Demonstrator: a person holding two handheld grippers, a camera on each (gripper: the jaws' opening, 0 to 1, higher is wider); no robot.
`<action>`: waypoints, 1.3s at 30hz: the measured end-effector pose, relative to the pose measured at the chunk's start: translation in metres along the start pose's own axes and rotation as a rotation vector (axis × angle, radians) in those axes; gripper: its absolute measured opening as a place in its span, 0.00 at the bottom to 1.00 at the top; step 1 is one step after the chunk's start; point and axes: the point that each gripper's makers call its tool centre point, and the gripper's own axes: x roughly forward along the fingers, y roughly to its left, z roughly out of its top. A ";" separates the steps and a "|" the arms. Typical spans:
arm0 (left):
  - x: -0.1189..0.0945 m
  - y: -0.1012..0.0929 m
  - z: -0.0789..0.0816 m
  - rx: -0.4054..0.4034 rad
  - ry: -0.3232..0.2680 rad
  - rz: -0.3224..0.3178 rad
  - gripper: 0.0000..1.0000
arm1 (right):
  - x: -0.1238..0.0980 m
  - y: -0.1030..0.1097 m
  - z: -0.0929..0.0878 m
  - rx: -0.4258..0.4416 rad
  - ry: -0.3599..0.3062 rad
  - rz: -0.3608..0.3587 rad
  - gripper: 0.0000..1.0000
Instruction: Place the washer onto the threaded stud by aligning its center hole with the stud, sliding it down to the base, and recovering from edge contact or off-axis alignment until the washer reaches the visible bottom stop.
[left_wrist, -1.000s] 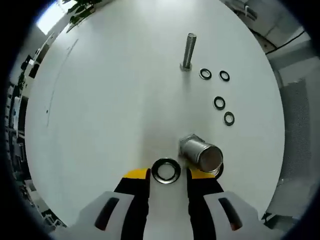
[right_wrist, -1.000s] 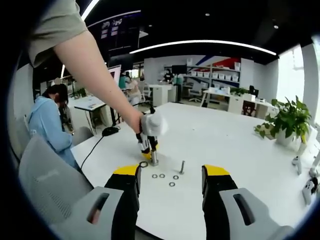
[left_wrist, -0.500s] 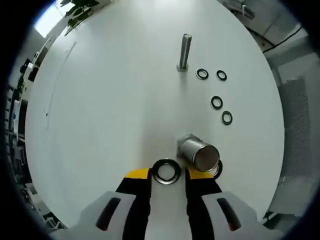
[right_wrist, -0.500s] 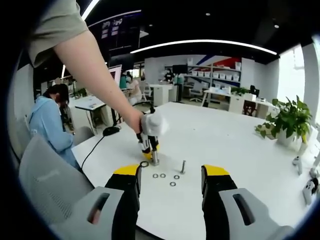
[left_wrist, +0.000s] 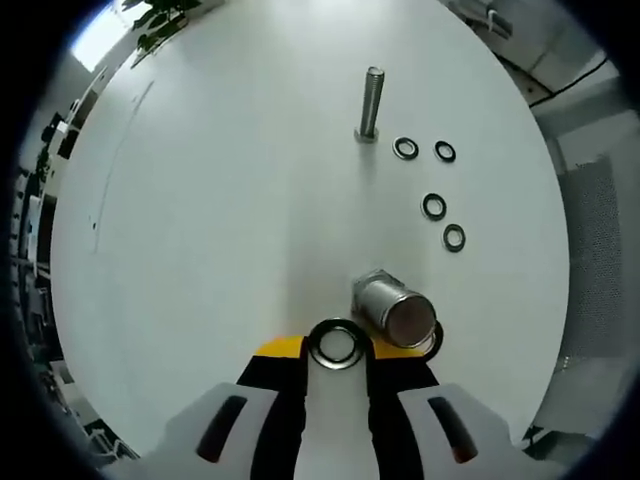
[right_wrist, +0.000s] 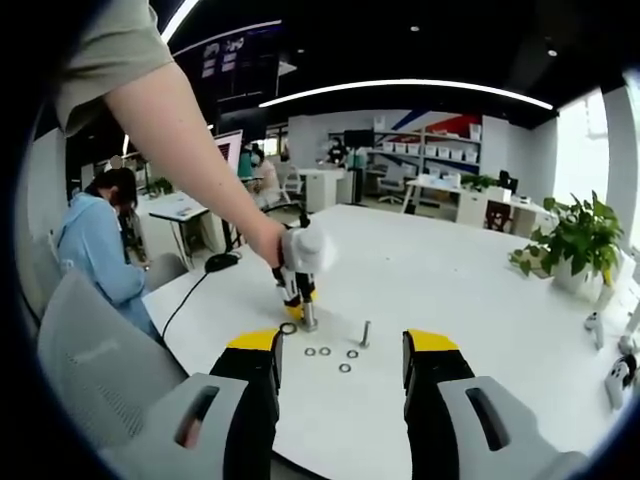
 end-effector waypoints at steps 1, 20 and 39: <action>0.000 0.000 0.000 -0.003 -0.001 0.002 0.20 | 0.000 0.000 0.000 0.000 -0.001 0.000 0.50; -0.002 -0.004 -0.003 -0.073 -0.018 0.015 0.20 | 0.000 -0.001 0.001 0.002 -0.007 -0.002 0.51; -0.004 -0.002 -0.009 -0.068 -0.010 0.041 0.20 | 0.000 -0.001 0.001 0.003 -0.007 0.000 0.51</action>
